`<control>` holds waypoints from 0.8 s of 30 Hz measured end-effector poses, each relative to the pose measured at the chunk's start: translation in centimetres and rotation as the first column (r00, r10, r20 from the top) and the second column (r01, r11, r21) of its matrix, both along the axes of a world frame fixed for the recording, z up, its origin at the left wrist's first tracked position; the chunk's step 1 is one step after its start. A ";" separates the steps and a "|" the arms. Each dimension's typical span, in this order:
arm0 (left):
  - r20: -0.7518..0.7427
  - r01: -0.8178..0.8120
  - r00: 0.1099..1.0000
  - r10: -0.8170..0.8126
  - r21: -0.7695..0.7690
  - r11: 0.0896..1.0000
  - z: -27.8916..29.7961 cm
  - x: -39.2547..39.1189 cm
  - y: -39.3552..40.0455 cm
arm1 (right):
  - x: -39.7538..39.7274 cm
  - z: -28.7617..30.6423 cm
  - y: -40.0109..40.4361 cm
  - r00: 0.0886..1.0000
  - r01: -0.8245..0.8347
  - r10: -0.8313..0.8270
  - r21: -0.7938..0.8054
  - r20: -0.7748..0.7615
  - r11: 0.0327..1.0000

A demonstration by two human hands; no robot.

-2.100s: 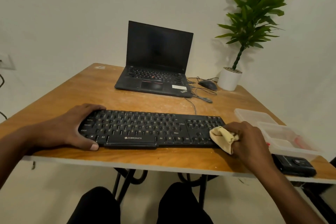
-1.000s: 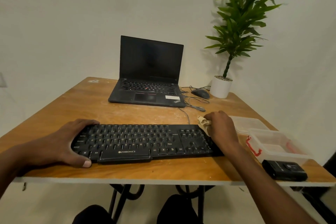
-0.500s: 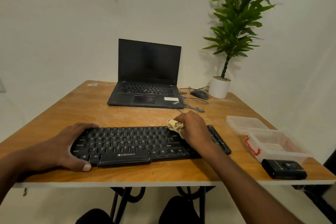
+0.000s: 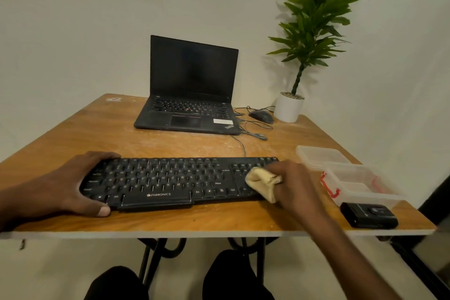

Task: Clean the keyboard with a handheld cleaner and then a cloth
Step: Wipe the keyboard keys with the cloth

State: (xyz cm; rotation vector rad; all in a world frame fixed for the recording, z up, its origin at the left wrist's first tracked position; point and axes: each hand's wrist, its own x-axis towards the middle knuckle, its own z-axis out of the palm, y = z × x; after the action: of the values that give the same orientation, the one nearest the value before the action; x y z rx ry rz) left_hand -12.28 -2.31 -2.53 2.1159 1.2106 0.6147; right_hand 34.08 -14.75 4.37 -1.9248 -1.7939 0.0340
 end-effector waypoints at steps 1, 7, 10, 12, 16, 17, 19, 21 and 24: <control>-0.002 0.001 1.000 -0.001 0.002 1.000 -0.1 -0.1 0.1 | -1.6 -0.2 0.0 0.999 -0.038 0.038 0.006 0.021 0.999; -0.006 0.010 1.000 -0.010 0.000 1.000 0.0 0.0 0.2 | -3.8 -0.9 0.2 0.989 -0.096 0.095 0.001 0.110 0.995; -0.001 0.014 1.000 -0.014 -0.038 0.999 0.3 0.1 0.0 | -0.6 -0.2 -0.7 0.984 0.125 -0.127 0.025 0.128 0.992; -0.002 0.019 1.000 -0.019 -0.030 0.999 0.3 0.0 0.1 | 0.2 0.3 -0.7 0.972 0.192 -0.197 0.049 0.126 0.980; -0.007 0.043 0.999 -0.044 -0.027 0.999 0.3 0.0 0.3 | -2.6 0.1 0.4 0.985 0.071 -0.078 0.048 0.155 0.996; -0.002 0.045 0.999 -0.045 -0.026 0.999 0.3 0.0 0.3 | -3.4 0.1 0.8 0.986 0.033 -0.041 0.053 0.162 0.998; 0.014 0.049 0.999 -0.048 -0.038 0.998 0.2 0.1 0.2 | -4.6 0.2 1.3 0.987 -0.020 0.014 0.034 0.159 0.999; 0.015 0.047 0.999 -0.046 -0.059 0.997 0.3 0.0 0.0 | -4.6 0.3 1.6 0.987 -0.045 0.043 0.010 0.158 0.999; -0.009 0.026 1.000 -0.026 -0.054 0.998 0.6 0.2 -0.1 | -2.7 0.1 2.0 0.980 -0.033 0.037 -0.023 0.193 0.999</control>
State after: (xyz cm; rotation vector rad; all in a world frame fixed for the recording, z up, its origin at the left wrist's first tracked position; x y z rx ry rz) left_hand -12.10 -2.39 -1.96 2.0891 1.1902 0.5545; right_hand 31.35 -12.78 4.42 -1.9686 -1.9590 -0.1284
